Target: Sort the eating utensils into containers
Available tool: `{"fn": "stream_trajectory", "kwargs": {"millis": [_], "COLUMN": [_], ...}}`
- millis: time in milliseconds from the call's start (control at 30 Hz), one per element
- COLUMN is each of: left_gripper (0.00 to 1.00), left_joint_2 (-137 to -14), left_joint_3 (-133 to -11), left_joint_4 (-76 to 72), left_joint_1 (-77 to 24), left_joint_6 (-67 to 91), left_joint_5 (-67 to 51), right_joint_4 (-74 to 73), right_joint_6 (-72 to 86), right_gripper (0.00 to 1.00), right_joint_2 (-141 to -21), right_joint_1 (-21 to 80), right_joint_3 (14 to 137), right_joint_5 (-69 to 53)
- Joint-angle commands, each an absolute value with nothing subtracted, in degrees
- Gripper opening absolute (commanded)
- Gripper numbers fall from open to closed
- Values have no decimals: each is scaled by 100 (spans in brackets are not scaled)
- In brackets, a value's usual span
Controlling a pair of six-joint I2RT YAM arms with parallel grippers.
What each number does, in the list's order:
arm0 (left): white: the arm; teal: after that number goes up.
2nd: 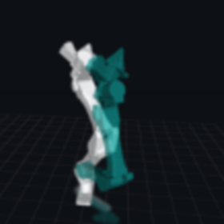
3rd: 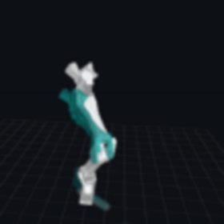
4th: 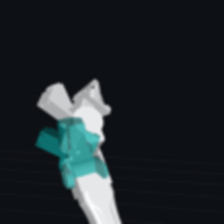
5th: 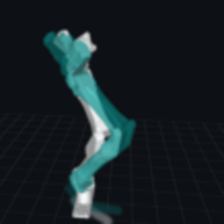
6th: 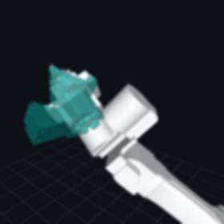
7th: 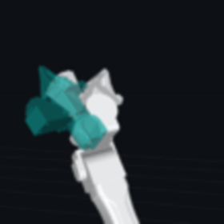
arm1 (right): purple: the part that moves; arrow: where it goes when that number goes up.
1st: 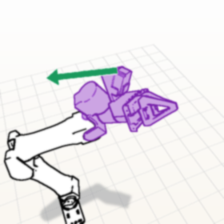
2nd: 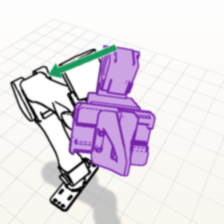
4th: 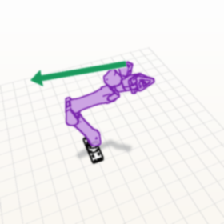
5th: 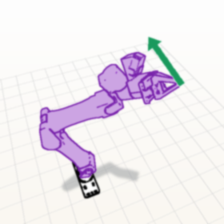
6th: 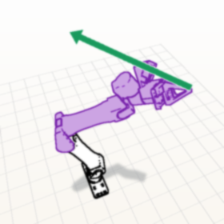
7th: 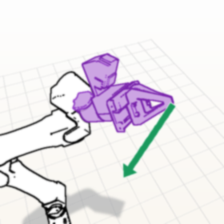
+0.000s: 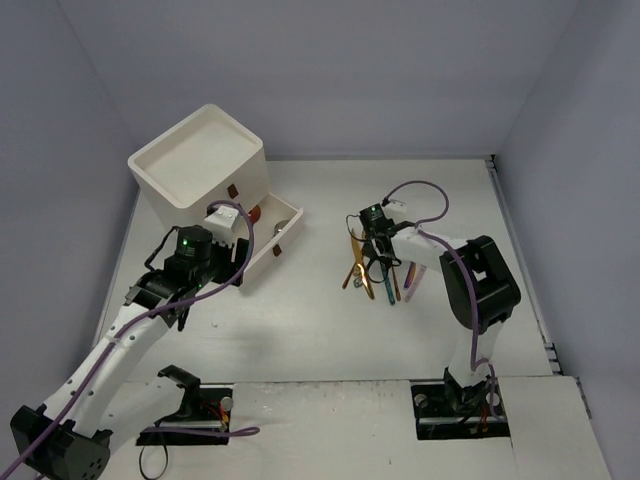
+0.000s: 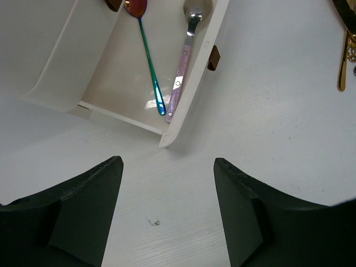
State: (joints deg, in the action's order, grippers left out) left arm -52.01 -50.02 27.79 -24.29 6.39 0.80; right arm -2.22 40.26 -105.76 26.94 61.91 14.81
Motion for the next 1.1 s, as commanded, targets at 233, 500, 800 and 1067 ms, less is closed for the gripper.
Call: {"fn": "stream_trajectory", "kwargs": {"millis": [233,500,800,1067], "left_gripper": [63,63,63,63], "left_joint_2": [-5247,-5299,-5363,-5422], "left_joint_3": [-5220,-5212,-5212,-5203], "left_joint_4": [2461,2452,2452,2461], "left_joint_1": [-2399,-2399,-2399,-2399], "left_joint_6": [728,729,733,738], "left_joint_5": [0,0,0,0], "right_joint_4": [-237,-357,-592,-572], "right_joint_6": [4151,3617,3129,2632], "right_gripper": [0,0,0,0], "right_joint_2": [-10279,-9144,-8666,-8885], "right_joint_1": [2558,2566,2566,2674], "right_joint_3": [6132,6155,6291,6967], "right_joint_5": [1925,2455,3045,2399]}}
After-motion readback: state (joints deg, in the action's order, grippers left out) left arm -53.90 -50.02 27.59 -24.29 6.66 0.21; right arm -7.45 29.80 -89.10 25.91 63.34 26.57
